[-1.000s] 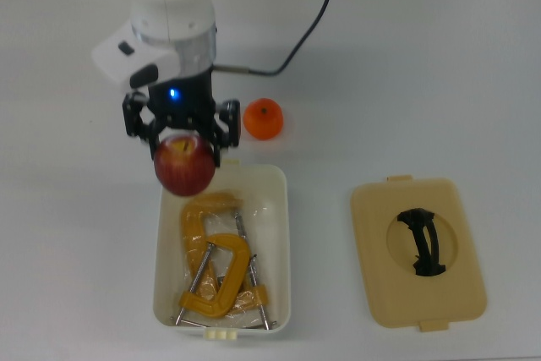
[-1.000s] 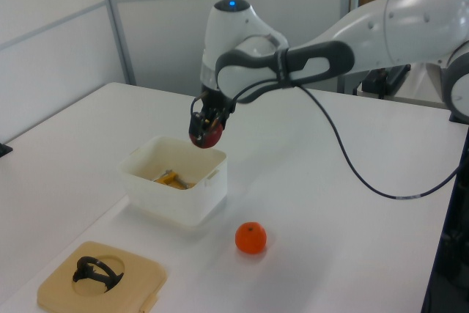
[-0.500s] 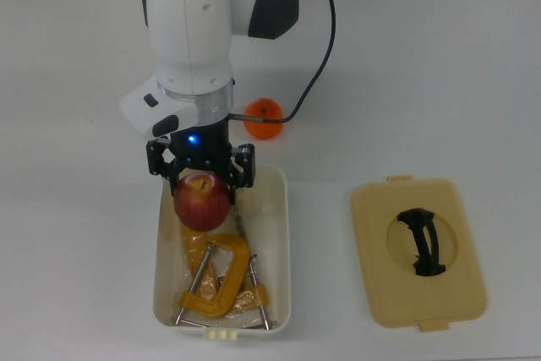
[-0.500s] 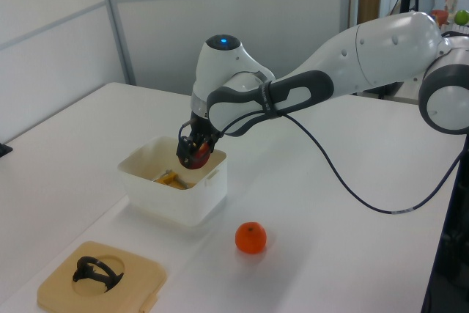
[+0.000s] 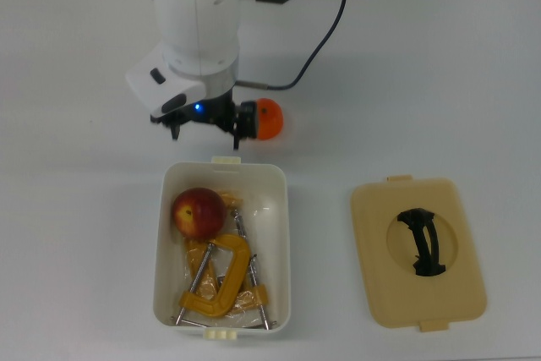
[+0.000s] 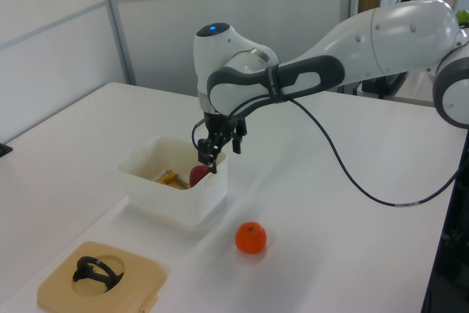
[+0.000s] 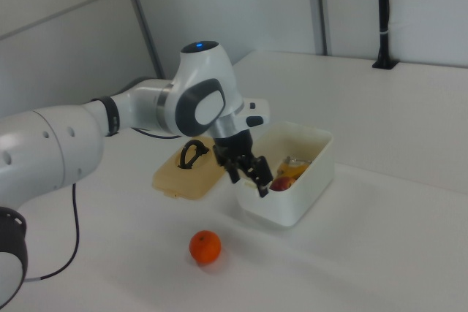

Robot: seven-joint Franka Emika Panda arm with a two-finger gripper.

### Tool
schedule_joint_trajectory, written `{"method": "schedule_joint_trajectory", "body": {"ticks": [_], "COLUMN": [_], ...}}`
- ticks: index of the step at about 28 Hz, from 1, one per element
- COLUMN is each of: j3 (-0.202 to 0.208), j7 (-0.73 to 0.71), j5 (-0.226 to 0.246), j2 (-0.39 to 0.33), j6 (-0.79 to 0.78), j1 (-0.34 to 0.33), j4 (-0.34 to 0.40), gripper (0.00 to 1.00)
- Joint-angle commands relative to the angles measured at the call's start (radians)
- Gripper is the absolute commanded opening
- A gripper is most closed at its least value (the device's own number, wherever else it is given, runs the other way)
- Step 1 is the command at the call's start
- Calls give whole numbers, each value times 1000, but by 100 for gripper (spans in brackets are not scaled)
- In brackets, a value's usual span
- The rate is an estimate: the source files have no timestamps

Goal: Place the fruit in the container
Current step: 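Lower the apple into the container and open the gripper, then move the gripper to the orange and grasp it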

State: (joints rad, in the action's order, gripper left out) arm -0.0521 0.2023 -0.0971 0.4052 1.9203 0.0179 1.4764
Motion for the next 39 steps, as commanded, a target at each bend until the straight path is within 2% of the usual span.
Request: {"method": "schedule_joint_trajectory", "body": {"ticks": [1,4,7,14,25,37,38,39], "j3": [-14,-31,-46,-51,-51,-51,-51,-51], "j7": [-64,-80,-78,-78,-66,-52,-53,-58], "j5": [-15,-24,-53,-59,-115,-125,-134,-154], "j2": [-37,-35,-32,-11,69,96,96,96], "j6": [-211,-262,-264,-264,-219,-110,-109,-110], "j1": [-27,-41,-68,-116,-158,-159,-159,-159], "j4": [22,47,97,163,165,160,160,160], "gripper": [100,100,100,100,100,100,94,75]}}
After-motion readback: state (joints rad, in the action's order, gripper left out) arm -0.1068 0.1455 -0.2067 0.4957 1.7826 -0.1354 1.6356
